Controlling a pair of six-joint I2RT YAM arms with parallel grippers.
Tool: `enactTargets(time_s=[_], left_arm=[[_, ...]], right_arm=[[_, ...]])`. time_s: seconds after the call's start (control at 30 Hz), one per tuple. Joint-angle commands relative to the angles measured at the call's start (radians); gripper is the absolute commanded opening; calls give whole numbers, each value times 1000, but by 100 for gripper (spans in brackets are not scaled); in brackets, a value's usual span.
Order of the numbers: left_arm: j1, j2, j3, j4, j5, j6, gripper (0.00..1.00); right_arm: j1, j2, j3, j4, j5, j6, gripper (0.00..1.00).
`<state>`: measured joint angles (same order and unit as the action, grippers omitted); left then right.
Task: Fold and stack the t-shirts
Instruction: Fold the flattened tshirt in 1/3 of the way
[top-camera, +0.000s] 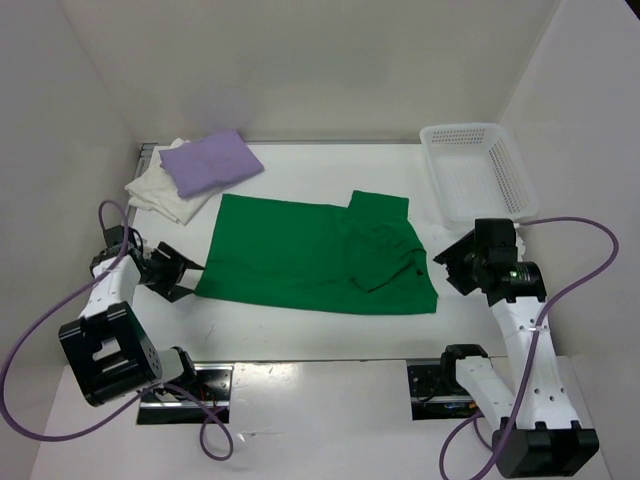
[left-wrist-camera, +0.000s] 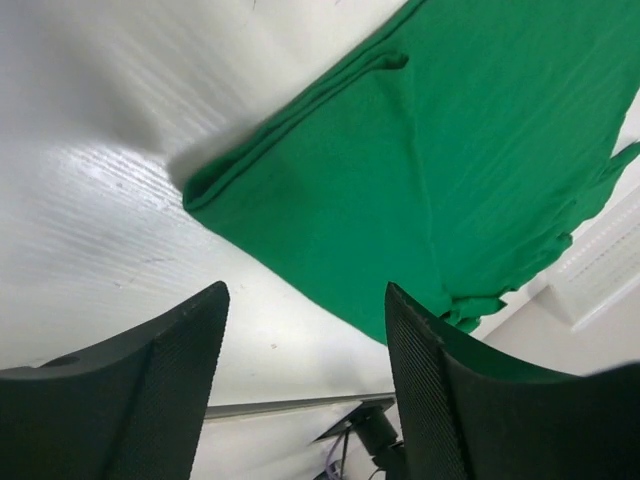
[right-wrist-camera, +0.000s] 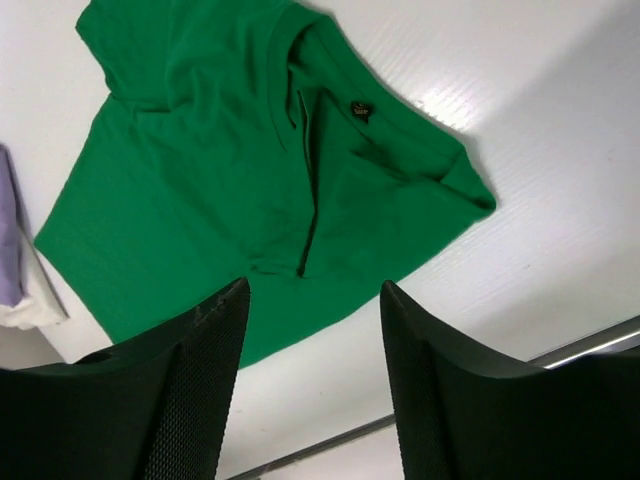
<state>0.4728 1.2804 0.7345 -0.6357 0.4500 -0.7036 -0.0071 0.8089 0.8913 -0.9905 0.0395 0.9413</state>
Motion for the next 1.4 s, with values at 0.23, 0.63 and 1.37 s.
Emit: enactTargets(time_s=[0.23, 0.63, 1.37], left_arm=[[-34, -35, 60, 34, 53, 7, 40], [-686, 161, 169, 324, -126, -148, 11], [-744, 112, 33, 332, -209, -109, 8]], right_arm=[[25, 36, -84, 106, -151, -84, 6], [435, 421, -172, 607, -93, 77, 14], [527, 463, -259, 613, 27, 160, 48]])
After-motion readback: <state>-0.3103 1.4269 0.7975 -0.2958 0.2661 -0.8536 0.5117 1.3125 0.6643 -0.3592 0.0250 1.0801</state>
